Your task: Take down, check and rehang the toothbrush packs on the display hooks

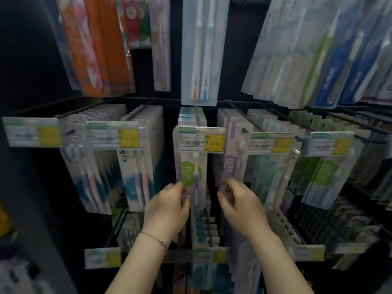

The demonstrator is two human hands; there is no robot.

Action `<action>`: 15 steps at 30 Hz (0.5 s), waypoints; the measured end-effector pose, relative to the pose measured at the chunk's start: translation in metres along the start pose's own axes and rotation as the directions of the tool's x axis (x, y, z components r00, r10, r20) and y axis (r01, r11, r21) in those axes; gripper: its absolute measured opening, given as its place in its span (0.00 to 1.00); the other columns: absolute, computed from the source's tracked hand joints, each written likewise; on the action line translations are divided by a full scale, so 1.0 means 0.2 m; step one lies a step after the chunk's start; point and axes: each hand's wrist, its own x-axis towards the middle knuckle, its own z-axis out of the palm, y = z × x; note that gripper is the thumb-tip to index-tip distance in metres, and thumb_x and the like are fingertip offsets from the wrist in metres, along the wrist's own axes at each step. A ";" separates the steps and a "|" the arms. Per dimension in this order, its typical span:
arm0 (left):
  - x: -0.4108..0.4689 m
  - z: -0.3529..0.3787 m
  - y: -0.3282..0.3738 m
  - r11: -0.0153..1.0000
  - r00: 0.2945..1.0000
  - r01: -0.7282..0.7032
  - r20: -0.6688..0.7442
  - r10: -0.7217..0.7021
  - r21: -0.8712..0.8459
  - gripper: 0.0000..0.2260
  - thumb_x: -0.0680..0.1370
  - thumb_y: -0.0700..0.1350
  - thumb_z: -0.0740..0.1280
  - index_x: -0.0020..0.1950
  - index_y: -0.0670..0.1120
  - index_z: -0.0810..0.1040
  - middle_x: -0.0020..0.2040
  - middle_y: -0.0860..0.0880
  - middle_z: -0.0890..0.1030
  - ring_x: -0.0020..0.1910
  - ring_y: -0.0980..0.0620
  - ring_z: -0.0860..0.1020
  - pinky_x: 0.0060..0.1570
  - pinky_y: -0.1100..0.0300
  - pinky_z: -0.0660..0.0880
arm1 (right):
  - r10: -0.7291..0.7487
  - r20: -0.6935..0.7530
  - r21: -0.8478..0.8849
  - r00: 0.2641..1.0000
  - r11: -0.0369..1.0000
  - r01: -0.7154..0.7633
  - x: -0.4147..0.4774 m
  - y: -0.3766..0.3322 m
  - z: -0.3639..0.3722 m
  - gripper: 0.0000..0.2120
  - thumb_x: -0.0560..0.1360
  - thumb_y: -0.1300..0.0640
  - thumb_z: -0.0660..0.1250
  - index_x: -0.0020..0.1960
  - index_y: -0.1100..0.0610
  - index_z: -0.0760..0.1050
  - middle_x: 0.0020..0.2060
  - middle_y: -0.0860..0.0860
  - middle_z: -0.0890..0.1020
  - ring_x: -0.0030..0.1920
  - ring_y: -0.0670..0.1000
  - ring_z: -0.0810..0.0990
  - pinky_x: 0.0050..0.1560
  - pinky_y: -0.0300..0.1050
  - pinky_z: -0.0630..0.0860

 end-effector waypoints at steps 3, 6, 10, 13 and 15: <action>0.02 -0.01 -0.07 0.999 0.998 0.025 0.050 -0.023 -0.033 0.09 0.80 0.52 0.60 0.57 0.51 0.72 0.51 0.52 0.77 0.49 0.52 0.77 0.44 0.51 0.77 | 0.071 0.024 0.108 0.997 0.991 -0.074 0.03 -0.02 0.07 0.17 0.78 0.49 0.64 0.67 0.49 0.71 0.48 0.43 0.75 0.42 0.42 0.75 0.43 0.38 0.70; 0.04 0.02 -0.13 0.989 0.996 0.010 0.084 0.002 -0.145 0.16 0.80 0.51 0.61 0.67 0.50 0.68 0.59 0.51 0.76 0.56 0.51 0.77 0.51 0.49 0.77 | 0.136 0.007 0.231 0.991 0.964 -0.134 0.04 -0.04 0.13 0.17 0.78 0.51 0.65 0.66 0.50 0.72 0.49 0.46 0.79 0.41 0.43 0.77 0.41 0.34 0.72; 0.06 0.06 -0.16 0.926 0.991 0.014 0.128 0.037 -0.376 0.17 0.81 0.51 0.61 0.70 0.52 0.67 0.63 0.54 0.75 0.58 0.57 0.75 0.57 0.54 0.75 | 0.201 0.019 0.373 0.979 0.907 -0.194 0.07 -0.08 0.18 0.13 0.79 0.53 0.64 0.62 0.51 0.75 0.48 0.42 0.80 0.45 0.41 0.78 0.45 0.32 0.74; 0.07 0.08 -0.16 0.911 0.993 0.016 0.115 0.035 -0.412 0.12 0.81 0.50 0.60 0.65 0.52 0.71 0.60 0.55 0.78 0.56 0.57 0.76 0.56 0.54 0.75 | 0.213 0.023 0.416 0.977 0.887 -0.203 0.08 -0.10 0.21 0.06 0.80 0.52 0.63 0.56 0.47 0.76 0.47 0.43 0.81 0.45 0.46 0.80 0.48 0.46 0.79; 0.07 0.08 -0.16 0.896 0.995 0.018 0.098 0.028 -0.444 0.08 0.81 0.49 0.60 0.59 0.52 0.74 0.55 0.56 0.79 0.53 0.58 0.77 0.54 0.54 0.76 | 0.205 -0.003 0.437 0.979 0.881 -0.184 0.09 -0.11 0.22 0.04 0.80 0.53 0.62 0.50 0.47 0.76 0.41 0.44 0.82 0.40 0.46 0.80 0.43 0.45 0.77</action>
